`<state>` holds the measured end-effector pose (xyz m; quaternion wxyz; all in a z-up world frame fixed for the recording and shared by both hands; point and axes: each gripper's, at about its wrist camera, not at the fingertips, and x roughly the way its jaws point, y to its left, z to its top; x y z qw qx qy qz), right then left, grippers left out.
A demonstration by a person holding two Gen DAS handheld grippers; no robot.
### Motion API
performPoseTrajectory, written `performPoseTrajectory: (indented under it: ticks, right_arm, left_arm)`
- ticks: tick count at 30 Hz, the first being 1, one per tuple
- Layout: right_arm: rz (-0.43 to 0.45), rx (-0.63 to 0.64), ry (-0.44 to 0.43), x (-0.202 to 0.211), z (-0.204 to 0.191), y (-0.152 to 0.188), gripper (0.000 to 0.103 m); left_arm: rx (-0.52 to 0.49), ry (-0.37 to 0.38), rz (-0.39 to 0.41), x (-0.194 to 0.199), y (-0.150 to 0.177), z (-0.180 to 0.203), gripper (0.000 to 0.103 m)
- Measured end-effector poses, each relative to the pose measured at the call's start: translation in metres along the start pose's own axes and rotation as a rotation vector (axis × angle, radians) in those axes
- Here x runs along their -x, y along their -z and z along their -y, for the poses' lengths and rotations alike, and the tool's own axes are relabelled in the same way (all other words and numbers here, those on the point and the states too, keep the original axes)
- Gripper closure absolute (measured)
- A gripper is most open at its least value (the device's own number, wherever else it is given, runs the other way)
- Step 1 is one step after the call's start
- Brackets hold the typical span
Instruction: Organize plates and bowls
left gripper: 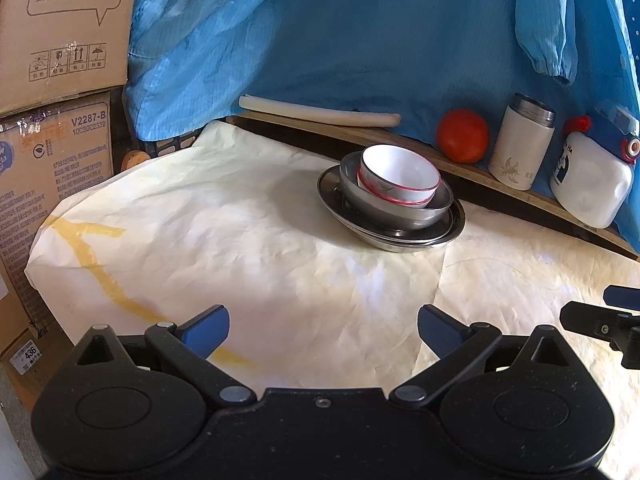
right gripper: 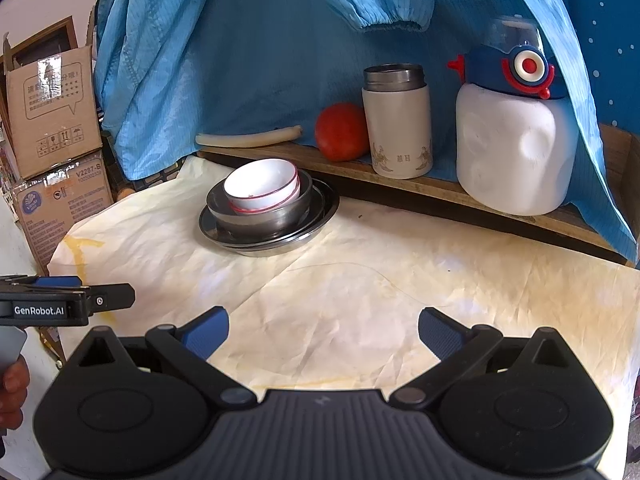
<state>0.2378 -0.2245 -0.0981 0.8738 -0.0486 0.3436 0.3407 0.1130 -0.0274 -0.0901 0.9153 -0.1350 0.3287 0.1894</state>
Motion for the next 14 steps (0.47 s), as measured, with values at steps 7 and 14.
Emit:
performPoseTrajectory:
  ticks: [7, 14]
  right_arm:
    - [-0.004, 0.000, 0.000, -0.0012, 0.0006, 0.0002, 0.000]
    - [-0.009, -0.003, -0.002, -0.0035, 0.0005, 0.0005, 0.000]
  left_arm:
    - [-0.011, -0.018, 0.001, -0.0017, 0.0002, 0.0005, 0.003]
    - [-0.021, -0.015, 0.002, -0.0026, 0.0001, 0.0025, 0.003]
